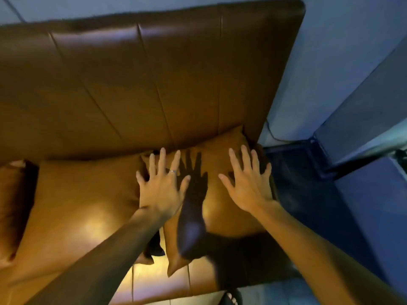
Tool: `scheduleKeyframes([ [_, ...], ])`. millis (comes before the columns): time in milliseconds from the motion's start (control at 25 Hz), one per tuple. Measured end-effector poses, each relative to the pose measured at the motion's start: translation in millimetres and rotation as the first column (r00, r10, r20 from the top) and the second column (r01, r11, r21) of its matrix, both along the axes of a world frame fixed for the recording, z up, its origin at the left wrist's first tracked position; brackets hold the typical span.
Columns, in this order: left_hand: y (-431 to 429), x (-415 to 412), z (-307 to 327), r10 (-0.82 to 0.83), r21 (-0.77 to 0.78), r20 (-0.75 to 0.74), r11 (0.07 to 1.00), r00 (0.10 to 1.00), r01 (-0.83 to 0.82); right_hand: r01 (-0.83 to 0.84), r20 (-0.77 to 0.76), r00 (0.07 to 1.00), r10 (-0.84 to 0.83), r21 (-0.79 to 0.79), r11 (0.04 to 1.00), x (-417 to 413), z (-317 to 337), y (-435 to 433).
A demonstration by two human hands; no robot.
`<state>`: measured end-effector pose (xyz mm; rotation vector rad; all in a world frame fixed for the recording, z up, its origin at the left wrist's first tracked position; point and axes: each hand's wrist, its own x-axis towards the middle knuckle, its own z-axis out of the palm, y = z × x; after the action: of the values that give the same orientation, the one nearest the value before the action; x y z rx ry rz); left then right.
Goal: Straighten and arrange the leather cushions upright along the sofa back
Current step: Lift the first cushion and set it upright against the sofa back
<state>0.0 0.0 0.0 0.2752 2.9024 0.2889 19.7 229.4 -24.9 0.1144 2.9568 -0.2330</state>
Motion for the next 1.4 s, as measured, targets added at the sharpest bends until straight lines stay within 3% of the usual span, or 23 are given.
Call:
scheduleKeyframes([
  [160, 15, 7, -62, 0.110, 0.007, 0.201, 0.994, 0.973, -0.113, 0.008, 0.130, 0.991, -0.008, 0.002, 1.000, 10, -69, 5],
  [320, 36, 5, -110, 0.186, 0.071, 0.312, 0.973, 0.931, -0.219, 0.017, 0.039, 0.999, -0.017, -0.018, 1.000, 14, -109, 1],
  [640, 44, 9, -134, 0.220, 0.025, 0.220, 0.973, 0.950, -0.231, 0.029, -0.039, 0.999, -0.029, 0.001, 1.000, 10, -132, -2],
  [760, 42, 9, -131, 0.207, 0.083, 0.226, 0.969, 0.952, -0.231, 0.021, -0.035, 0.999, -0.021, -0.012, 1.000, 10, -129, 0],
  [920, 23, -1, -126, 0.291, 0.175, 0.063, 0.939, 0.955, -0.297, 0.072, -0.087, 0.993, -0.082, -0.112, 0.991, -4, -110, 16],
  [1040, 7, -25, -126, 0.525, 0.374, 0.139, 0.758, 0.840, -0.535, 0.305, -0.013, 0.946, -0.325, -0.307, 0.901, -35, -91, 29],
  [1160, -7, -44, -125, 0.711, 0.431, 0.373, 0.437, 0.597, -0.789, 0.621, 0.284, 0.778, -0.561, -0.483, 0.617, -62, -86, 46],
  [1240, -9, -48, -121, 0.685, 0.432, 0.602, 0.153, 0.411, -0.889, 0.712, 0.484, 0.684, -0.545, -0.604, 0.358, -71, -85, 57],
  [1280, -9, -49, -118, 0.636, 0.425, 0.683, 0.053, 0.359, -0.904, 0.723, 0.549, 0.668, -0.502, -0.639, 0.263, -72, -83, 63],
  [1400, -3, -51, -105, 0.563, 0.441, 0.753, -0.050, 0.339, -0.896, 0.740, 0.634, 0.658, -0.406, -0.644, 0.193, -77, -77, 80],
])
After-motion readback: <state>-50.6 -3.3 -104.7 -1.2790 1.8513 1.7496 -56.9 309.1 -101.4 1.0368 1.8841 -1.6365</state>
